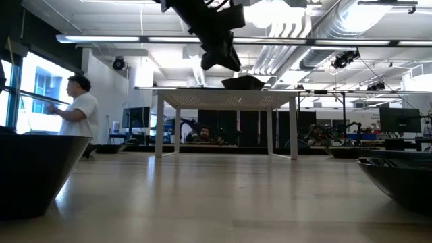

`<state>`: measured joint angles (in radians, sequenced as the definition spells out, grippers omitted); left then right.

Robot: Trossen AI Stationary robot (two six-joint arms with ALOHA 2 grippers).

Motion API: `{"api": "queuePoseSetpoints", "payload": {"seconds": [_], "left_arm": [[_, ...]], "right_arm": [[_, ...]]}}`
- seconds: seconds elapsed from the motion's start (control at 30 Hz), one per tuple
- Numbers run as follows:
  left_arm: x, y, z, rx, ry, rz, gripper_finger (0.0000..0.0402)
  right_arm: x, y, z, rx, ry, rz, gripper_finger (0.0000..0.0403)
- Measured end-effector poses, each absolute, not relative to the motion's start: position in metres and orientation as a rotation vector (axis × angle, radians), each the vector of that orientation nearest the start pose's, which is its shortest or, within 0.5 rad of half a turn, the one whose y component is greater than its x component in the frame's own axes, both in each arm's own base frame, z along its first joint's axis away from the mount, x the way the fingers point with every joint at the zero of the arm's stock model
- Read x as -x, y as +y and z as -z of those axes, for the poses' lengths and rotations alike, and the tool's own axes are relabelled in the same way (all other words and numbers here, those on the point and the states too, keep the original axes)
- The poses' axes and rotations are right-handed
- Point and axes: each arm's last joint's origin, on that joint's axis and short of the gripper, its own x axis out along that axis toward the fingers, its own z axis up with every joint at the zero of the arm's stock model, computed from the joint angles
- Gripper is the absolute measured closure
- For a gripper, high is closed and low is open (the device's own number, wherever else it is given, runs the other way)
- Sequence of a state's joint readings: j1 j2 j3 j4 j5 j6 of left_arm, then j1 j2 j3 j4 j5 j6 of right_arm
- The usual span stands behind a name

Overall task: Pick & Place Mini shaped plates
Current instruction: Stack the leaf-shaped plate on top of the leaf-shaped plate on the shelf

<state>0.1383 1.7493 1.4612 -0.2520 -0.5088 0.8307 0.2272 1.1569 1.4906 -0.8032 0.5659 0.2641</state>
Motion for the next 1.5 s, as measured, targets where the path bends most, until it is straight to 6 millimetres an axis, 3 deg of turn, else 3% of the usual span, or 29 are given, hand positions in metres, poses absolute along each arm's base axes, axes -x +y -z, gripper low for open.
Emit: {"api": "queuePoseSetpoints", "payload": {"seconds": [0.13, 0.4, 0.53, 0.67, 0.9, 1.17, 1.37, 1.5], "left_arm": [[-0.388, 0.077, -0.312, -0.832, 0.775, -0.423, 0.0315], [-0.351, 0.096, -0.362, -0.217, 0.563, -0.263, 0.0389], [-0.336, 0.095, -0.374, -0.068, 0.465, -0.219, 0.0393], [-0.323, 0.087, -0.373, -0.016, 0.397, -0.227, 0.04], [-0.296, 0.074, -0.344, 0.133, 0.231, -0.255, 0.0401], [-0.244, 0.063, -0.325, 0.182, 0.139, -0.349, 0.0401], [-0.211, 0.055, -0.318, 0.17, 0.155, -0.354, 0.0401], [-0.201, 0.053, -0.315, 0.17, 0.205, -0.359, 0.0401]], "right_arm": [[-0.204, 0.031, -0.441, -0.074, 0.383, 0.386, 0.0397], [-0.2, 0.023, -0.437, -0.072, 0.441, 0.411, 0.0401], [-0.196, 0.007, -0.429, -0.068, 0.542, 0.463, 0.0401], [-0.196, -0.006, -0.427, -0.074, 0.575, 0.478, 0.0402], [-0.197, -0.018, -0.428, -0.081, 0.575, 0.448, 0.0402], [-0.205, -0.02, -0.43, -0.129, 0.464, 0.447, 0.0402], [-0.228, -0.018, -0.39, -0.272, 0.29, 0.349, 0.0403], [-0.232, -0.015, -0.361, -0.465, 0.31, 0.318, 0.0402]]}}
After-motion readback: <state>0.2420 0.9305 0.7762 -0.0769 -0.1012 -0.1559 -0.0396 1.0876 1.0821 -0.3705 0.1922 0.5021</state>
